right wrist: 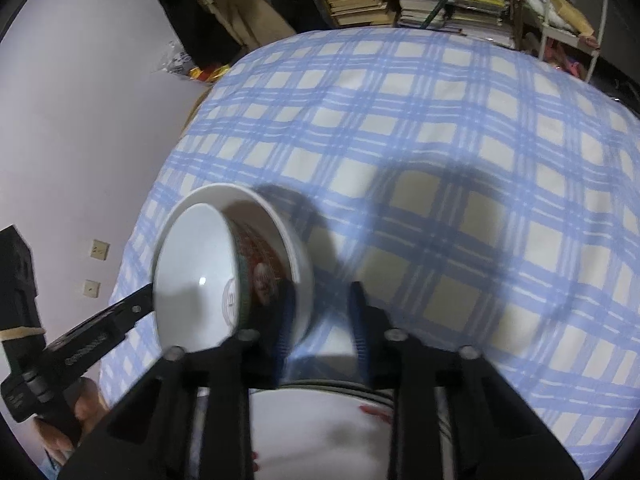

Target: Organize plates and bowls

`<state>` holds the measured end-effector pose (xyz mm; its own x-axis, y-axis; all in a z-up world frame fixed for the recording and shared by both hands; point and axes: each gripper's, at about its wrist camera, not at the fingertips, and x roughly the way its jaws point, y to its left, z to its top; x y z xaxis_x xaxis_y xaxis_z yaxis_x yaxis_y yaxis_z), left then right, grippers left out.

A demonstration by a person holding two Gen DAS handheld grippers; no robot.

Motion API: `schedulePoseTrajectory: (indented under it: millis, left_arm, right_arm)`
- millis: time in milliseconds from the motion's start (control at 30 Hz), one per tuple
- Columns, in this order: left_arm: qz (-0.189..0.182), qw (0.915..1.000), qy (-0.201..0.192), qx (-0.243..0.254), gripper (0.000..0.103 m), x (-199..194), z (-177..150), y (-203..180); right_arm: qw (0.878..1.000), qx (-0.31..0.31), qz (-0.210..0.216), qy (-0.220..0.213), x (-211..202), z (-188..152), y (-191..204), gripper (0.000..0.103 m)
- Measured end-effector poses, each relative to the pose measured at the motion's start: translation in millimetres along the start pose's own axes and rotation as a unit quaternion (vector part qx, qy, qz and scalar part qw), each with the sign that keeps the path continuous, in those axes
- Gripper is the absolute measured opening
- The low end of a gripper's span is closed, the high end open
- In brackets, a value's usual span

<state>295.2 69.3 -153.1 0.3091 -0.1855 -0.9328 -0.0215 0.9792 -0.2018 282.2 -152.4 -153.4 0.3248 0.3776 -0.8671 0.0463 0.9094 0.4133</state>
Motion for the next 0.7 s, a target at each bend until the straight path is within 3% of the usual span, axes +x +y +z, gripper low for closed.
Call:
schedulePoseTrajectory:
  millis: [100, 267, 700]
  left_arm:
    - [-0.001, 1.0000, 0.004, 0.000, 0.005, 2, 1, -2]
    - [0.022, 0.9996, 0.004, 0.014, 0.005, 3, 1, -10]
    - [0.009, 0.9998, 0.017, -0.004, 0.004, 8, 4, -4]
  right_arm:
    - [1.000, -0.009, -0.007, 0.000, 1, 0, 9, 0.009]
    - [1.000, -0.011, -0.021, 0.006, 3, 1, 12, 0.010]
    - [0.999, 0.033, -0.007, 0.005, 11, 4, 4, 0.011]
